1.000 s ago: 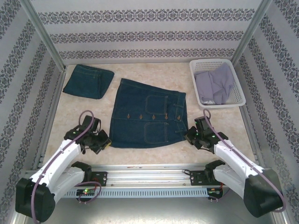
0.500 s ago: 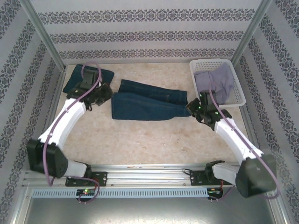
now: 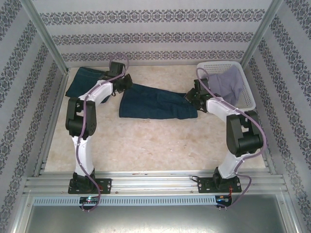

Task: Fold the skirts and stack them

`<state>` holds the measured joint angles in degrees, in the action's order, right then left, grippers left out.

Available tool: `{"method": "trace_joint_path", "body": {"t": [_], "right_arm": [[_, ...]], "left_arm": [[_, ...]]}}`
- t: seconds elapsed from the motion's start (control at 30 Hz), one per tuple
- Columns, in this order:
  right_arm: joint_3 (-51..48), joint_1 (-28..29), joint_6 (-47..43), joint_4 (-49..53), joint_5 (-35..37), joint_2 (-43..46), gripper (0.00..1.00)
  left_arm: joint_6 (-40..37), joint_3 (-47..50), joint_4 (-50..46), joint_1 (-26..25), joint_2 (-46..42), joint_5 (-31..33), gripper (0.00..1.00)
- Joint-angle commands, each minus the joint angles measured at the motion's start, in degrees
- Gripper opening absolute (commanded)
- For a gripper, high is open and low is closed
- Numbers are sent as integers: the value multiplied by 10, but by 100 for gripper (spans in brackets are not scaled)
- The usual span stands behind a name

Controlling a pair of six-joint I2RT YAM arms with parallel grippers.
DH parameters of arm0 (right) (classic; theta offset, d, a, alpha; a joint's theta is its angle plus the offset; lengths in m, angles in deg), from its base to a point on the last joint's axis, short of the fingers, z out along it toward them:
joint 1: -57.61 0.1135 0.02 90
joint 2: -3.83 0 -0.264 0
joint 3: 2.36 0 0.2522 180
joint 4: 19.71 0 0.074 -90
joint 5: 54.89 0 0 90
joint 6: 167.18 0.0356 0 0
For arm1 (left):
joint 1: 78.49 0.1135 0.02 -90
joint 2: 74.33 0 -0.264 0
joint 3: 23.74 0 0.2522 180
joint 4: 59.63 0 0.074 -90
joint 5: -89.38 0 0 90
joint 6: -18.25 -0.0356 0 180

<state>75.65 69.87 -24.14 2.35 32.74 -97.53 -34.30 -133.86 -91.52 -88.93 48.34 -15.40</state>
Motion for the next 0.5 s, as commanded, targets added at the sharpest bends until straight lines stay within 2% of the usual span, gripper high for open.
{"method": "trace_joint_path", "body": {"t": [0.0, 0.1, 0.27, 0.37, 0.47], "right_arm": [[13, 17, -18, 2, 20, -28, 0], [-9, 25, -13, 3, -8, -30, 0], [-101, 47, -7, 20, -25, 45, 0], [-162, 59, 6, 39, -30, 106, 0], [-197, 68, 15, 67, -28, 165, 0]], "left_arm": [[-10, 23, 12, -3, 19, -14, 0], [0, 110, 25, -1, -11, -1, 0], [25, 329, 64, 15, -170, 31, 0], [33, 430, 45, 22, -270, 50, 0], [32, 475, -15, 23, -367, 89, 0]]}}
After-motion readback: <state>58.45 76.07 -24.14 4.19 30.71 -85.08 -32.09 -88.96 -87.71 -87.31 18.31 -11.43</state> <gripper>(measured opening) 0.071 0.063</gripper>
